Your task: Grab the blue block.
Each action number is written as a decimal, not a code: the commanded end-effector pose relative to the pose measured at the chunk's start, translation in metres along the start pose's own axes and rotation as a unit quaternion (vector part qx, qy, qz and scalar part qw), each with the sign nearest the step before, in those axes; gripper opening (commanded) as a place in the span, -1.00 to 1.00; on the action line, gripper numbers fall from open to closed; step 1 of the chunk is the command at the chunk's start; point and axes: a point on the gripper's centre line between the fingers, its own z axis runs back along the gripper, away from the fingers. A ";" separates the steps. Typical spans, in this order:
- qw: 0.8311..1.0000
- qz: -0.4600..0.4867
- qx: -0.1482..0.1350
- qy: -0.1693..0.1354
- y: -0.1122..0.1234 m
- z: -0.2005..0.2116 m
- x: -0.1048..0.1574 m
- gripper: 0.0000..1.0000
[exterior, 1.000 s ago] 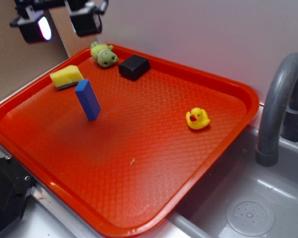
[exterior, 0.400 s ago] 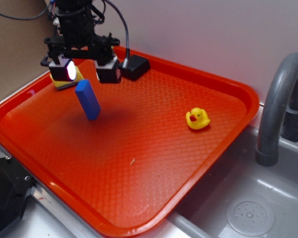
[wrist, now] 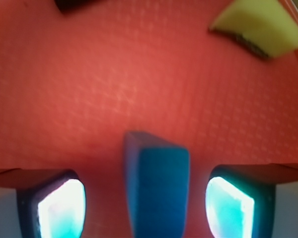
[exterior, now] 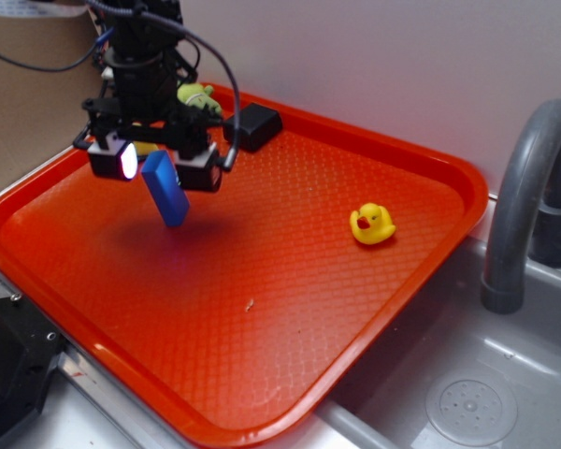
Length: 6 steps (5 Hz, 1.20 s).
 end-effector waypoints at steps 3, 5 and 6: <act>0.999 0.007 0.019 -0.038 0.005 0.008 0.004 -1.00; 0.999 -0.045 0.005 -0.022 -0.012 0.042 0.007 -1.00; 0.994 -0.079 -0.075 -0.023 -0.016 0.094 0.003 -1.00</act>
